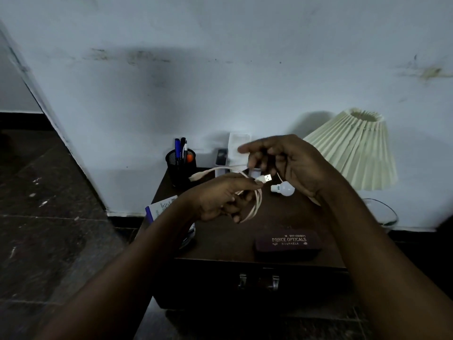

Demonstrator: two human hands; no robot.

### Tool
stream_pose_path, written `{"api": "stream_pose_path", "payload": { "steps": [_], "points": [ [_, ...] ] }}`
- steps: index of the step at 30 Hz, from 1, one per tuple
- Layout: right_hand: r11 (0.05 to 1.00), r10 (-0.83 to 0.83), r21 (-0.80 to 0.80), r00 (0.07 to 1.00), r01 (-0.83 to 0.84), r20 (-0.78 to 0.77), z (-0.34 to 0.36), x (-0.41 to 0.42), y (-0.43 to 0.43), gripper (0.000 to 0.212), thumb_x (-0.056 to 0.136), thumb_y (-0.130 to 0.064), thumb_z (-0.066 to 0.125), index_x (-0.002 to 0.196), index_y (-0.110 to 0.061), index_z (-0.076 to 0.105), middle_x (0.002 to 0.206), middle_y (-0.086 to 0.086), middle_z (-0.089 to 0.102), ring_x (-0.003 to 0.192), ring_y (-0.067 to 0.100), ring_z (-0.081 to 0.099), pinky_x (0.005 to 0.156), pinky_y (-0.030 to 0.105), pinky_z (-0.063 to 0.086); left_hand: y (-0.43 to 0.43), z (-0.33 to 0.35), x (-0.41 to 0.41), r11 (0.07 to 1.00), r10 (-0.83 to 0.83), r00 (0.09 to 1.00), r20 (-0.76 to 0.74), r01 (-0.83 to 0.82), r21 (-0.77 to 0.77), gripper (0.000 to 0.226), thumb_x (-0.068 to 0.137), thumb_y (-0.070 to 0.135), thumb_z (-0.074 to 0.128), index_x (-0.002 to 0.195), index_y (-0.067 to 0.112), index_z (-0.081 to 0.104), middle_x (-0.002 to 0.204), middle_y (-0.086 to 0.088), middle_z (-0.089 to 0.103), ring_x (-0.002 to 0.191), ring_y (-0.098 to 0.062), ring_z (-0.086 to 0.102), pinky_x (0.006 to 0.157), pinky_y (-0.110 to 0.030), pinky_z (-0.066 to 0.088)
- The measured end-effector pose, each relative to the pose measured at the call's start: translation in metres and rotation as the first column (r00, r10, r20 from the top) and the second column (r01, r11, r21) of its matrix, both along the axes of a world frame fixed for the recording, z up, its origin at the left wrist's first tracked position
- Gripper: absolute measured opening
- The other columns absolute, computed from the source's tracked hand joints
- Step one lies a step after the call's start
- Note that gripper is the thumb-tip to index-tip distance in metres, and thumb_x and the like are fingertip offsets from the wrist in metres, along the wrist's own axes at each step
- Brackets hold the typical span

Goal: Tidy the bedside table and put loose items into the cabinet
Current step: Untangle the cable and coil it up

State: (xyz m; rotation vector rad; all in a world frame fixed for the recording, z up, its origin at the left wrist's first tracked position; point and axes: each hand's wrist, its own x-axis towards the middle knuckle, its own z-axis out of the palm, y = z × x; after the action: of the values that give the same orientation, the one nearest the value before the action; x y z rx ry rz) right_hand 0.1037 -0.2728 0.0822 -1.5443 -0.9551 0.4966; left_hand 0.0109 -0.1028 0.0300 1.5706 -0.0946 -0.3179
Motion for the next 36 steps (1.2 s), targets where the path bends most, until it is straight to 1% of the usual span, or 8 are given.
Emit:
{"api": "stream_pose_path", "payload": {
  "steps": [2,7,17,23,26,30,33,36],
  "points": [
    [0.995,-0.085,-0.035,0.986,0.091,0.147,0.0,0.005,0.0,0.031,0.1,-0.003,0.051,0.117,-0.009,0.076,0.099,0.012,0.076,0.088,0.026,0.064,0.074,0.028,0.048,0.002,0.003,0.0,0.997,0.017,1.0,0.021,-0.016,-0.077,0.045,0.108,0.028,0.049,0.067,0.011,0.054,0.044,0.003,0.031,0.044,-0.029,0.013,0.058,-0.038,0.035],
    [0.988,0.048,-0.152,0.979,-0.018,0.197,-0.01,0.008,-0.001,0.024,0.09,-0.007,0.077,0.113,-0.015,0.078,0.096,-0.002,0.081,0.09,0.009,0.076,0.077,0.018,0.056,0.011,0.007,0.0,0.967,0.147,0.988,-0.053,-0.154,-0.202,0.038,0.108,0.03,0.045,0.078,0.008,0.053,0.06,-0.001,0.022,0.041,-0.009,0.021,0.056,-0.028,0.048],
    [0.946,-0.125,-0.159,0.772,0.281,0.623,-0.017,0.004,0.015,0.025,0.083,-0.015,0.073,0.101,-0.03,0.079,0.08,-0.007,0.076,0.07,0.009,0.069,0.067,0.03,0.053,0.01,-0.01,0.012,0.93,0.35,0.931,0.105,-0.332,-0.155,0.041,0.09,0.047,0.063,0.07,0.011,0.059,0.056,-0.002,0.046,0.054,-0.018,0.043,0.06,-0.033,0.047],
    [0.936,-0.272,-0.053,0.812,0.347,0.516,-0.028,0.016,0.014,0.016,0.08,-0.009,0.075,0.09,-0.022,0.074,0.081,-0.003,0.076,0.072,0.014,0.069,0.068,0.034,0.053,0.009,-0.012,0.022,0.88,0.446,0.893,0.063,-0.425,-0.211,0.039,0.097,0.042,0.066,0.104,0.003,0.07,0.066,0.002,0.06,0.059,-0.011,0.056,0.059,-0.027,0.053],
    [0.913,-0.36,-0.025,0.834,0.407,0.419,-0.029,0.028,0.007,0.012,0.084,-0.008,0.078,0.093,-0.016,0.078,0.083,-0.002,0.079,0.077,0.015,0.075,0.071,0.036,0.056,0.016,-0.012,0.021,0.879,0.458,0.887,0.058,-0.441,-0.182,0.02,0.097,0.023,0.071,0.111,0.009,0.072,0.083,0.001,0.075,0.078,-0.014,0.072,0.077,-0.033,0.063],
    [0.919,-0.366,-0.023,0.873,0.393,0.322,-0.029,0.031,-0.001,0.012,0.087,-0.001,0.075,0.093,-0.01,0.079,0.08,0.007,0.079,0.077,0.031,0.076,0.07,0.045,0.06,0.029,-0.009,0.022,0.699,0.655,0.755,0.003,-0.605,-0.383,0.023,0.1,0.003,0.058,0.118,0.007,0.07,0.106,-0.014,0.079,0.099,-0.028,0.076,0.078,-0.035,0.063],
    [0.926,-0.352,-0.042,0.899,0.375,0.262,-0.03,0.03,-0.001,0.011,0.087,0.003,0.073,0.095,-0.005,0.078,0.08,0.01,0.078,0.075,0.035,0.075,0.069,0.046,0.058,0.045,-0.004,0.019,0.558,0.671,0.737,-0.083,-0.574,-0.599,0.03,0.104,0.013,0.046,0.124,0.004,0.067,0.106,-0.021,0.077,0.094,-0.03,0.076,0.072,-0.033,0.062],
    [0.926,-0.328,-0.089,0.901,0.366,0.285,-0.032,0.031,-0.001,0.01,0.087,0.002,0.074,0.093,-0.004,0.077,0.074,-0.007,0.075,0.066,0.012,0.07,0.064,0.033,0.052,0.059,0.0,0.019,0.659,0.587,0.809,-0.033,-0.502,-0.561,0.051,0.104,0.04,0.042,0.128,0.002,0.065,0.118,-0.025,0.074,0.108,-0.037,0.074,0.087,-0.041,0.063]
  ]
}}
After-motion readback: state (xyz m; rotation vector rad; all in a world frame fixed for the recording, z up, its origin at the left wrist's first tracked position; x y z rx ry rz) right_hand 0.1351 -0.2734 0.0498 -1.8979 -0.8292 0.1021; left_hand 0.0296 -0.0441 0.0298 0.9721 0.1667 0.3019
